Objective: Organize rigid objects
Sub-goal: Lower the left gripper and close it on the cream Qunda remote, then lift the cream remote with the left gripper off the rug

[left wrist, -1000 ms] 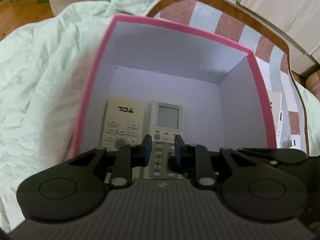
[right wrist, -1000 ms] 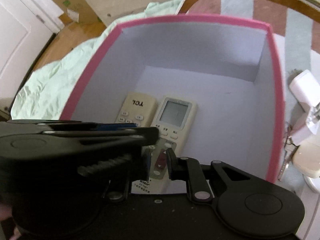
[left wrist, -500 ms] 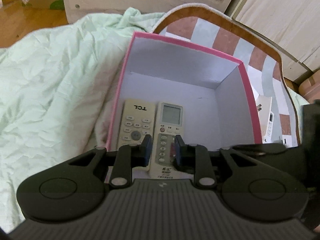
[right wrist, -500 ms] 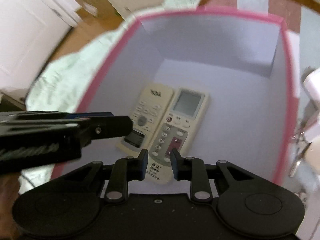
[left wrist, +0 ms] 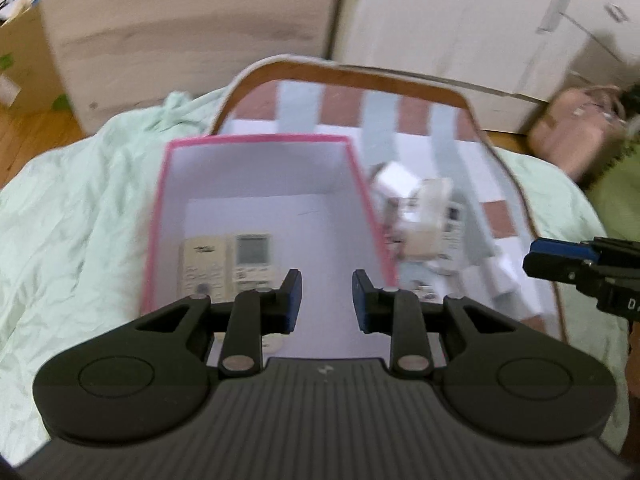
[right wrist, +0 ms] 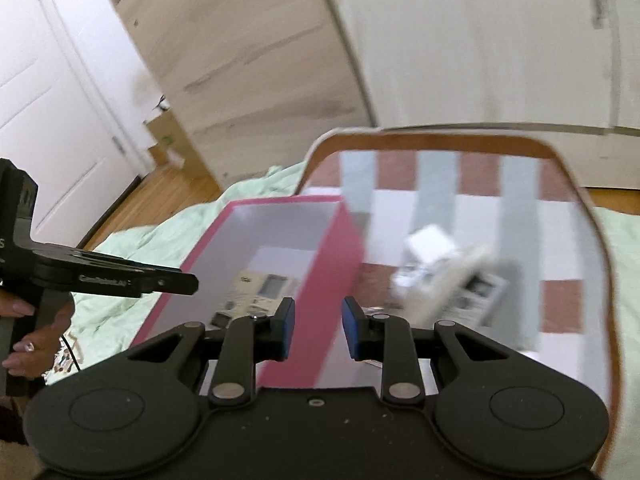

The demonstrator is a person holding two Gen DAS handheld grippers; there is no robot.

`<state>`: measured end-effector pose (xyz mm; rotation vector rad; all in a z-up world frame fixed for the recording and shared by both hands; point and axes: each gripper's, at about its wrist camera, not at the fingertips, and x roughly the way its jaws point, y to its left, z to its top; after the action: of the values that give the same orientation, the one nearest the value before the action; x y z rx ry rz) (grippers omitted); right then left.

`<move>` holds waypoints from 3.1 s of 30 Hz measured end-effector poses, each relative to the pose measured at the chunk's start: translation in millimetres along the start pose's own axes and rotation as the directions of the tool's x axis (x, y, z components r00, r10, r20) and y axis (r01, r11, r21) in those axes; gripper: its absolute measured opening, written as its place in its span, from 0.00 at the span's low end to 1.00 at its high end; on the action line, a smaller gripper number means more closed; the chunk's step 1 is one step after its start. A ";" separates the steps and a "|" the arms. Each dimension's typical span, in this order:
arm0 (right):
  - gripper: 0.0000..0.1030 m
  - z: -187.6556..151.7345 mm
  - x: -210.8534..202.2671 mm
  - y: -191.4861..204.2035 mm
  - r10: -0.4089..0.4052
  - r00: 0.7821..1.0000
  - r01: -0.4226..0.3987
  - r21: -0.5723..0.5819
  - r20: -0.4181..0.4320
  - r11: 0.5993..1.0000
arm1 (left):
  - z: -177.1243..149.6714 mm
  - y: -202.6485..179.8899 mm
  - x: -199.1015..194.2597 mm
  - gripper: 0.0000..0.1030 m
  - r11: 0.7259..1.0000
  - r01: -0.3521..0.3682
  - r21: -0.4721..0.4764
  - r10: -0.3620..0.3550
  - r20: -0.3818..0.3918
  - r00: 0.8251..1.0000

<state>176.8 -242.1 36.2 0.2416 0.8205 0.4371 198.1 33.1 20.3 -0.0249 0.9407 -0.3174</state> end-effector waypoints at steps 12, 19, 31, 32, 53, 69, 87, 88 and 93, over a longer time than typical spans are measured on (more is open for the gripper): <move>0.38 -29.5 -45.0 -9.4 -0.102 0.992 0.108 -0.104 0.070 0.989 | -1.1 -102.8 20.2 0.32 0.987 0.089 0.131 -0.087 -0.025 0.996; 0.52 -43.6 -25.1 -37.2 -0.141 0.986 0.151 -0.121 0.088 0.981 | 21.5 -143.0 72.6 0.41 0.978 0.123 0.170 -0.111 -0.078 0.991; 0.59 -60.0 47.1 -81.8 -0.173 0.984 0.176 -0.143 0.038 0.974 | 31.6 -151.2 189.0 0.41 0.976 -0.012 0.215 0.055 -0.191 0.980; 0.59 -60.4 51.5 -83.2 -0.175 0.984 0.178 -0.147 0.033 0.973 | 31.5 -152.8 199.4 0.41 0.974 -0.031 0.223 0.079 -0.209 0.975; 0.59 -70.3 76.6 -92.0 -0.133 0.991 0.129 -0.123 -0.027 0.984 | 32.3 -152.9 210.9 0.17 0.969 -0.046 0.243 0.087 -0.159 0.983; 0.66 -78.6 85.0 -68.1 -0.016 0.999 0.014 -0.091 -0.028 0.996 | 18.1 -115.2 168.3 0.15 0.990 0.123 -0.074 -0.136 -0.211 0.968; 0.68 -119.7 52.1 -68.8 0.070 0.991 -0.060 0.085 -0.118 0.995 | -54.8 -124.6 139.2 0.15 0.963 0.199 -0.183 -0.250 -0.319 0.914; 0.68 -120.4 52.8 -68.0 0.086 0.988 -0.075 0.080 -0.131 0.994 | -58.4 -127.5 140.8 0.16 0.972 0.177 -0.155 -0.220 -0.338 0.915; 0.70 -130.5 64.7 -61.8 0.089 0.979 -0.078 0.065 -0.184 0.995 | -65.6 -131.9 142.1 0.19 0.989 0.127 -0.077 -0.147 -0.357 0.923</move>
<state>135.4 -261.5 -115.2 0.2930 1.0101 0.5212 189.5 -124.7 -109.9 -0.0833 1.3180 -0.4365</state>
